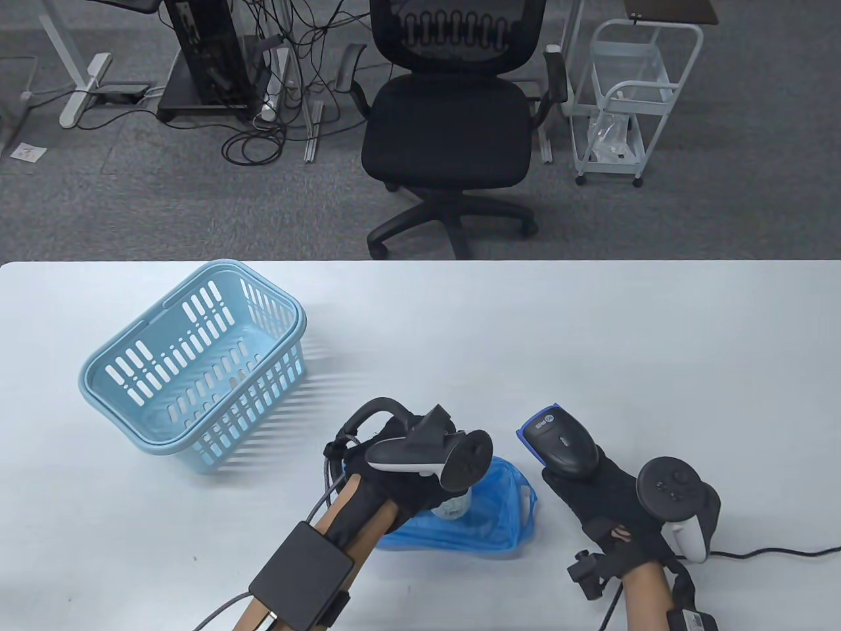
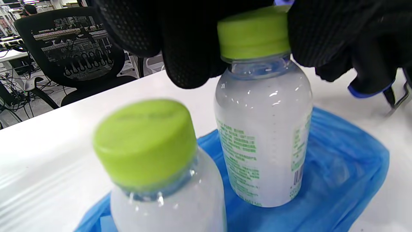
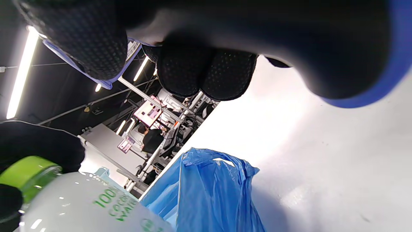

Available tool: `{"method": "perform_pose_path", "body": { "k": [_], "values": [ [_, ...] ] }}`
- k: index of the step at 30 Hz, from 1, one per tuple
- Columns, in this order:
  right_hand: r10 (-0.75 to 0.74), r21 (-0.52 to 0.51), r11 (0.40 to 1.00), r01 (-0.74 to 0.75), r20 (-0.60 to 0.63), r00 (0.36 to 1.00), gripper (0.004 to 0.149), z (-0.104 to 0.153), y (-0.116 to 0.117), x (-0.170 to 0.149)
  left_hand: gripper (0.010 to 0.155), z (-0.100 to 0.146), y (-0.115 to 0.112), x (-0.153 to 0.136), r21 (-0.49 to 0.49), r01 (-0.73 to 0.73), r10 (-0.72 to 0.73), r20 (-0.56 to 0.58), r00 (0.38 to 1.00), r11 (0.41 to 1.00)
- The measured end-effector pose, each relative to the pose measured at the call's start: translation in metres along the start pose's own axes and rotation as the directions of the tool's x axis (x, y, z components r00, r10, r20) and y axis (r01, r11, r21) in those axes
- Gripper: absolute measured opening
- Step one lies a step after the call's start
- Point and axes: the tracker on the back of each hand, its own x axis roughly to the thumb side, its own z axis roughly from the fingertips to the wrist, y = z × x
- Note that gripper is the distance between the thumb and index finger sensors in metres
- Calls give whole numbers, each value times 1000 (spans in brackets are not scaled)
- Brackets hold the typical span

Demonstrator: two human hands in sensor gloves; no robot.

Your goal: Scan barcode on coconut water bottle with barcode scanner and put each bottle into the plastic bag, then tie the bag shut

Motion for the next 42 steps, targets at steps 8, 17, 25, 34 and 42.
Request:
{"method": "perform_pose_path", "body": {
  "k": [8, 17, 25, 34, 42],
  "values": [
    [7, 5, 1000, -7, -6, 1000, 48, 0, 1, 1, 68, -16, -16, 12, 25, 60, -60, -17, 998, 998],
    [25, 10, 1000, -25, -1, 1000, 49, 0, 2, 2, 78, 19, -19, -4, 252, -74, 98, -83, 992, 965],
    [44, 14, 999, -44, -6, 999, 49, 0, 4, 2, 74, 89, -43, -56, 375, -125, 238, -273, 932, 918],
    [85, 8, 996, -85, -24, 996, 53, 0, 10, 2, 79, 113, -117, -85, 311, -189, 312, -412, 856, 931],
    [152, -46, 987, -155, -64, 986, 52, -10, 3, 14, 83, 121, -128, -84, 277, -150, 267, -455, 849, 949]
  ]
}}
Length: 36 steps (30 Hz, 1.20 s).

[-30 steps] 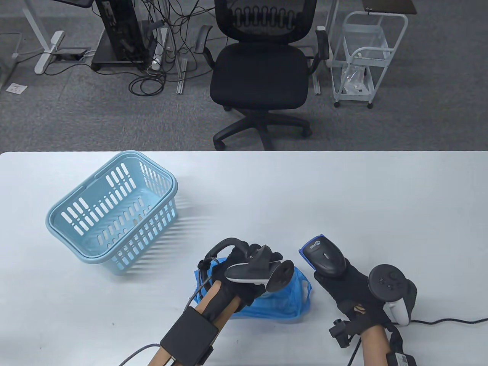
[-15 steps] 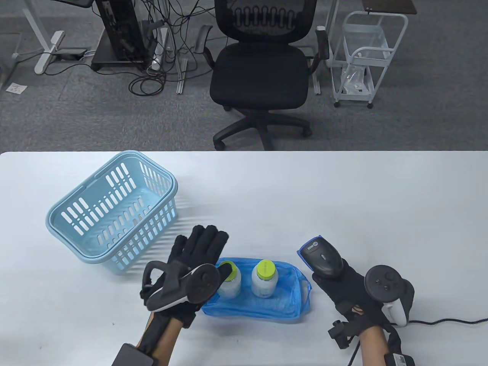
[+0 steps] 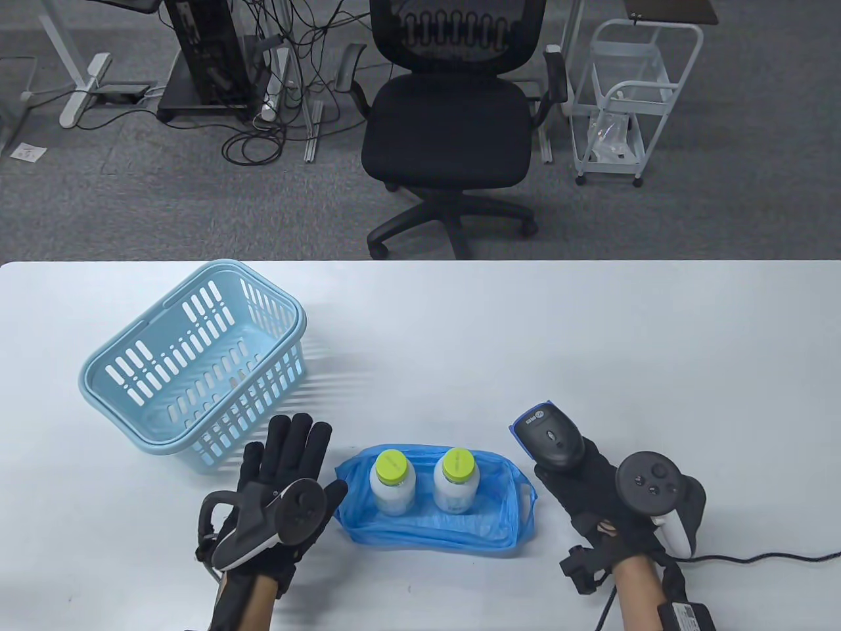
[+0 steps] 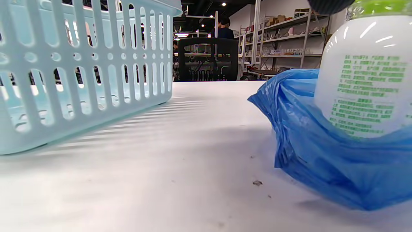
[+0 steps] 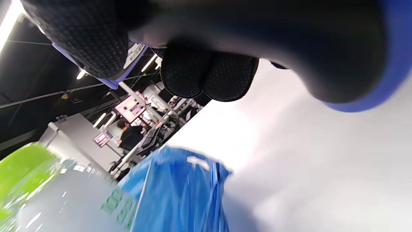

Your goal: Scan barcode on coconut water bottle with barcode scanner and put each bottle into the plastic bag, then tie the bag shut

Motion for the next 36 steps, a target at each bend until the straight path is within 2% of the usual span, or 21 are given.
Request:
{"method": "perform_pose_path", "body": {
  "k": [7, 12, 18, 22, 25, 32, 36],
  "values": [
    [97, -72, 992, -107, -121, 988, 50, -43, -31, 2, 84, 3, -1, -3, -15, 14, -15, -32, 999, 1000],
    [155, -85, 980, -180, -248, 956, 51, -72, -42, -12, 84, 2, -4, -8, -28, 22, -24, -58, 998, 999],
    [224, -42, 965, -260, -390, 893, 52, -99, -44, -37, 84, 6, -2, -15, -18, 11, -12, -75, 997, 1000],
    [294, -25, 940, -341, -450, 843, 57, -112, -44, -50, 85, 8, -1, -16, -13, 14, -15, -72, 997, 1000],
    [335, -1, 924, -382, -478, 812, 55, -120, -43, -59, 86, 7, -2, -16, -17, 16, -17, -67, 998, 1000],
    [374, 103, 920, -379, -519, 768, 53, -138, -31, -78, 87, 5, -6, -15, -52, 35, -39, -70, 997, 998],
    [398, 123, 910, -395, -526, 752, 52, -144, -28, -81, 87, 5, -6, -15, -59, 39, -44, -73, 996, 998]
  ]
}}
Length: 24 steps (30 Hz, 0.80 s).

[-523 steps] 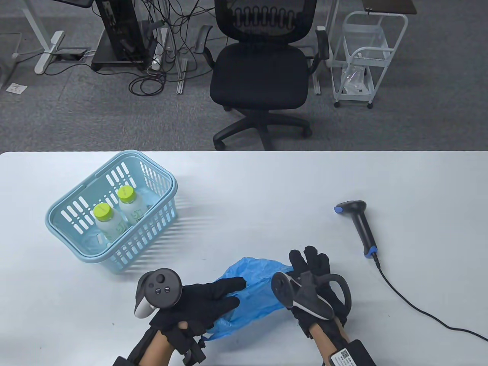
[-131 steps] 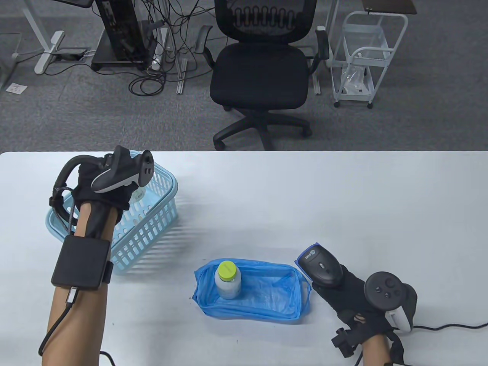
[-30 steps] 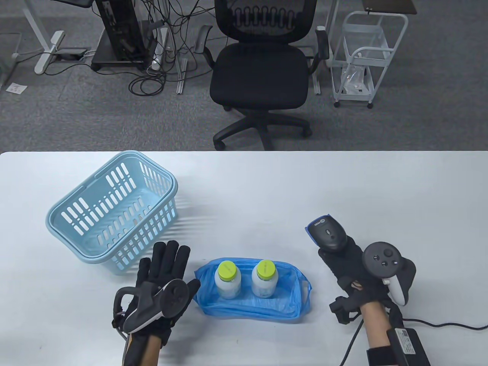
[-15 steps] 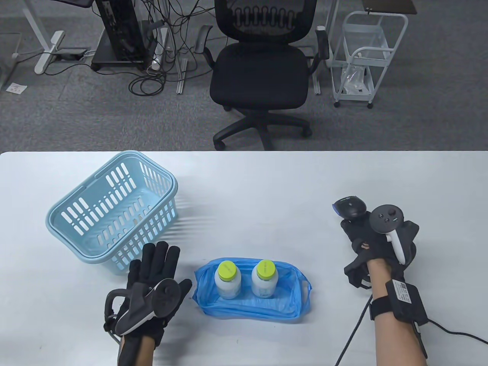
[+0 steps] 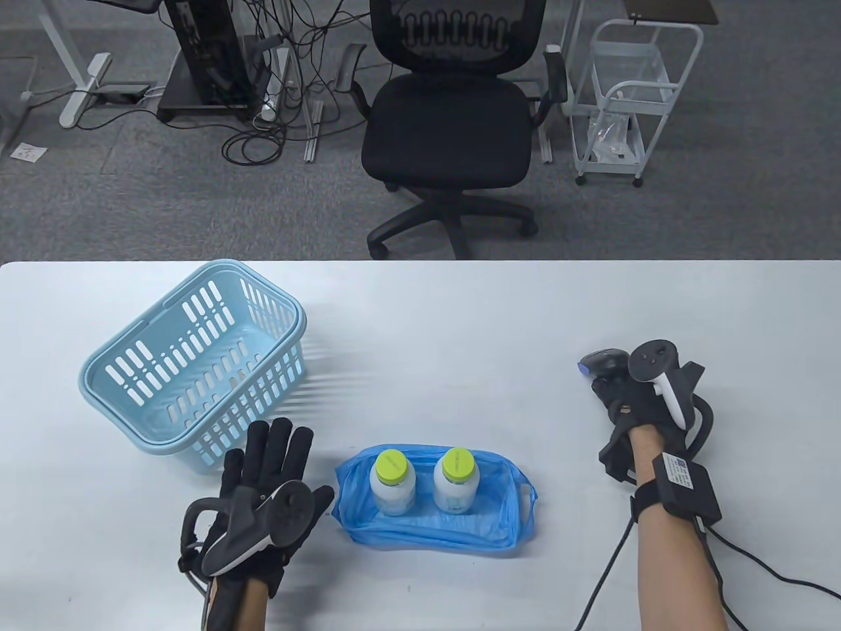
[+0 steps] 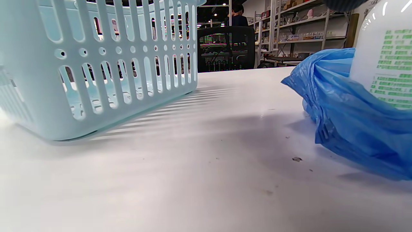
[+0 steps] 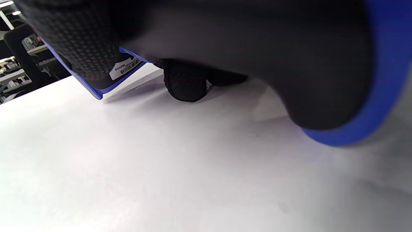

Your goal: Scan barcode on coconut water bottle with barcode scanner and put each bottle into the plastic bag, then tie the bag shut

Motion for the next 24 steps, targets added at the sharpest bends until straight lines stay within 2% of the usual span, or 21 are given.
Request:
{"method": "perform_pose_path", "body": {
  "k": [3, 6, 12, 15, 19, 21, 24],
  "values": [
    [24, 47, 999, -23, -33, 999, 52, -3, 1, 1, 87, 0, 0, 0, -6, 6, -6, -4, 1000, 1000],
    [63, 57, 997, -60, -57, 996, 60, -4, 2, 0, 87, 1, 0, 0, -8, 6, -6, -5, 1000, 1000],
    [66, 28, 997, -66, -10, 998, 82, 6, -5, -1, 87, -1, 0, 1, -17, 7, -7, -3, 1000, 1000],
    [80, -49, 996, -77, 58, 995, 88, 24, -15, 2, 88, -1, 0, 2, -25, 5, -5, 1, 1000, 1000],
    [130, -114, 987, -116, 127, 983, 86, 52, -28, 8, 87, -3, 0, 4, -27, 8, -8, 5, 1000, 1000],
    [198, -155, 973, -170, 189, 962, 84, 81, -36, 15, 87, -3, -1, 4, -29, 7, -7, 9, 1000, 1000],
    [228, -210, 962, -177, 254, 940, 83, 114, -46, 22, 88, -4, -1, 5, -26, 5, -5, 14, 1000, 1000]
  ]
}}
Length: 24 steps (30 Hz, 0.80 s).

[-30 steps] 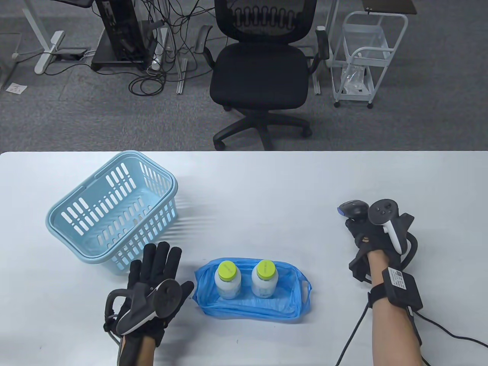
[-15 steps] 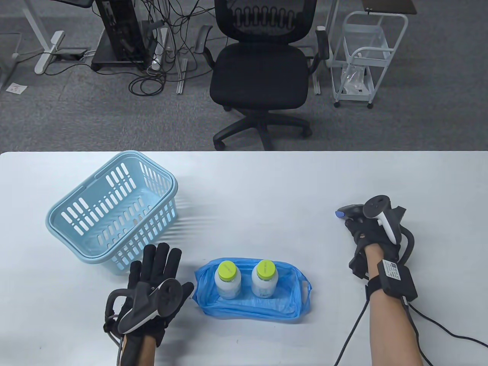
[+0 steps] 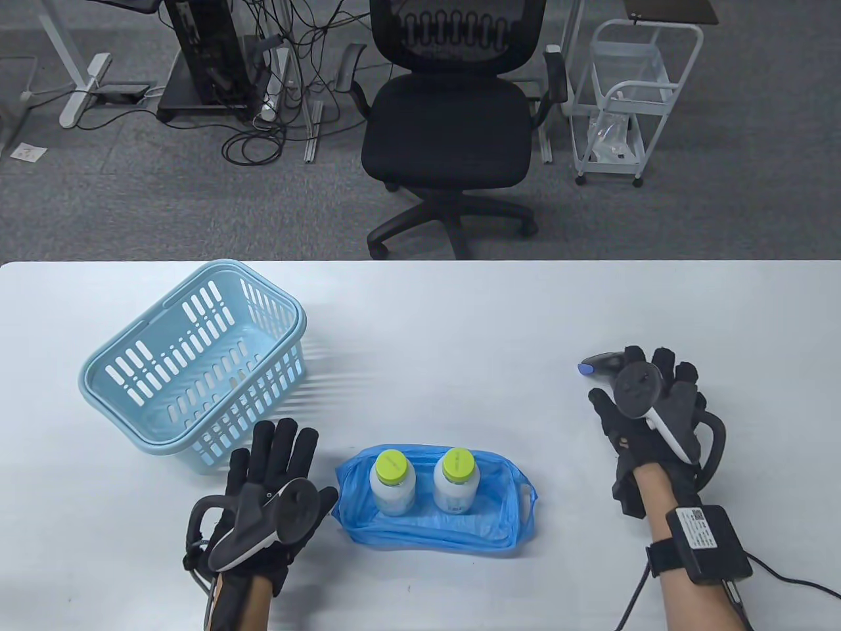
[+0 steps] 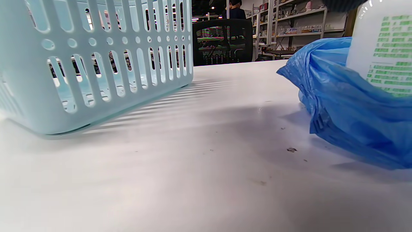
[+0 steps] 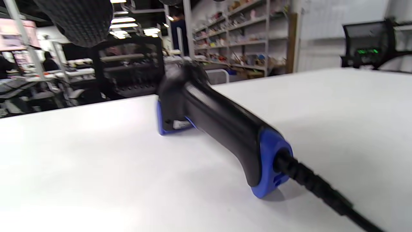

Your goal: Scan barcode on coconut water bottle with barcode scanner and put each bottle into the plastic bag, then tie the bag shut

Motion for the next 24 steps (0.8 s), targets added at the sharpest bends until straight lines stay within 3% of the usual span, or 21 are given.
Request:
{"method": "perform_pose_path", "body": {
  "k": [7, 12, 19, 24],
  "values": [
    [8, -117, 993, 11, 161, 987, 81, 77, -28, 29, 89, -2, -2, 4, -13, -8, 8, 20, 1000, 1000],
    [-20, -159, 986, 52, 199, 980, 80, 110, -30, 42, 89, -4, -3, 5, -14, -25, 25, 39, 999, 1000],
    [-52, -136, 988, 78, 185, 981, 79, 114, 10, 49, 91, -9, -6, 0, -33, -62, 63, 46, 997, 998],
    [-135, 12, 991, 135, 158, 978, 75, 103, 34, 36, 91, -16, -11, -10, -81, -78, 78, -6, 997, 994]
  ]
}}
